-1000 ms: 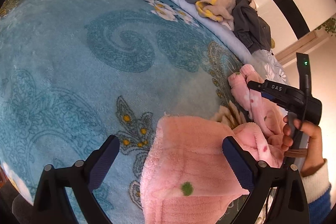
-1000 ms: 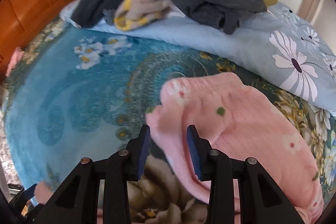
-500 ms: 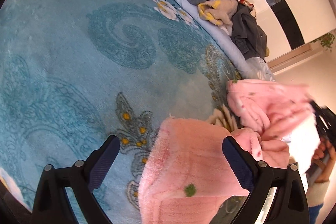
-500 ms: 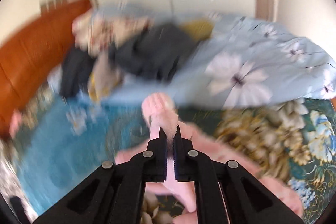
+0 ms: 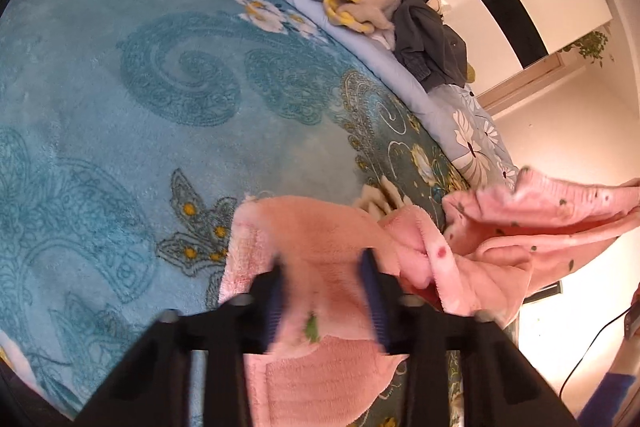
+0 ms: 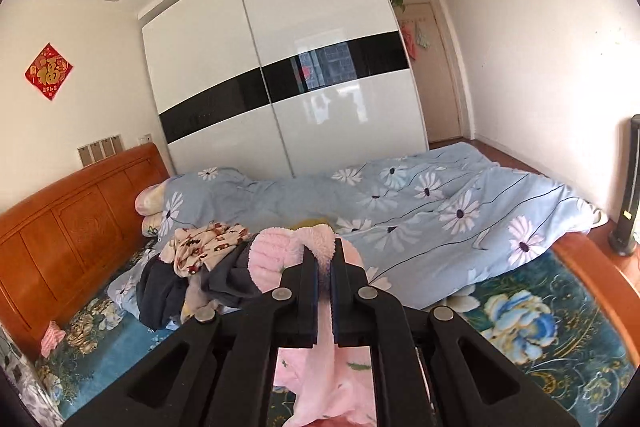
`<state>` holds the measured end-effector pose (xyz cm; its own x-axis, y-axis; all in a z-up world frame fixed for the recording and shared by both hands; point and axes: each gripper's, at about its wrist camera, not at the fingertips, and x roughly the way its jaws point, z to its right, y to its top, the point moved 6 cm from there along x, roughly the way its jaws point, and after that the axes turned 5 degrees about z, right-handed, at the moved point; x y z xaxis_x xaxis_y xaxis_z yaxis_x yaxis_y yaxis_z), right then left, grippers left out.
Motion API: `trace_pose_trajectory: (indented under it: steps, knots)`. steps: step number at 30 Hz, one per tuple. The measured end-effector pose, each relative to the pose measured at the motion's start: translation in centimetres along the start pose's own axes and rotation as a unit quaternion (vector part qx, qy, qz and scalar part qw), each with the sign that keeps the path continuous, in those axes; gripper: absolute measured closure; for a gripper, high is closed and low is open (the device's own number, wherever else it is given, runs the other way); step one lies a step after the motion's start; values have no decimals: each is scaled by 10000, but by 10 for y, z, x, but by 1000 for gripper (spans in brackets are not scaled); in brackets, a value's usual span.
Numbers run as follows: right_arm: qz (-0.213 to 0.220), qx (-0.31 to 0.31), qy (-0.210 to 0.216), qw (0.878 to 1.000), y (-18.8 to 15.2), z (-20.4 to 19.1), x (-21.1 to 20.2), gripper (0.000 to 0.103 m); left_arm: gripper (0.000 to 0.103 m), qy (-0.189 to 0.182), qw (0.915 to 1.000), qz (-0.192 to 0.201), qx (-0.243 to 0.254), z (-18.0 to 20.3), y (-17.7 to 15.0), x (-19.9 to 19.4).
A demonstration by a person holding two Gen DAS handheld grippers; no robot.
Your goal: Fold clothes
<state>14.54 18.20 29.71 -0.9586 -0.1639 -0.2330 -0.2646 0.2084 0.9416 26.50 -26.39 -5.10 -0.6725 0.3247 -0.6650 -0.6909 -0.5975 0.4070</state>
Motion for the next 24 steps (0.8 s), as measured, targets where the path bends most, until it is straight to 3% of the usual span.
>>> trace_pose_trajectory:
  steps: [1, 6, 10, 13, 16, 20, 22, 24]
  knots:
    - [3, 14, -7, 10000, 2, 2, -3, 99, 95, 75, 10000, 41, 43, -1, 1, -2]
    - [-75, 194, 76, 9998, -1, 2, 2, 99, 98, 182, 9989, 418, 115, -6, 25, -8]
    - [-247, 519, 310, 9979, -5, 2, 27, 98, 98, 416, 9950, 837, 361, 1, 79, -22]
    - [-318, 685, 514, 9958, 6, -9, 46, 99, 98, 591, 9864, 1390, 644, 17, 136, -51]
    - [-187, 772, 691, 9944, 30, -19, 54, 99, 98, 799, 9677, 2148, 1047, 40, 201, -101]
    - [405, 745, 788, 9933, 76, -18, 33, 99, 98, 1065, 9318, 3159, 1435, 57, 256, -180]
    - [681, 730, 748, 9922, 92, -10, 18, 99, 98, 1180, 9233, 3362, 1431, 44, 264, -202]
    - [874, 725, 647, 9914, 99, 5, 1, 99, 98, 1369, 9201, 3429, 1309, 20, 261, -209]
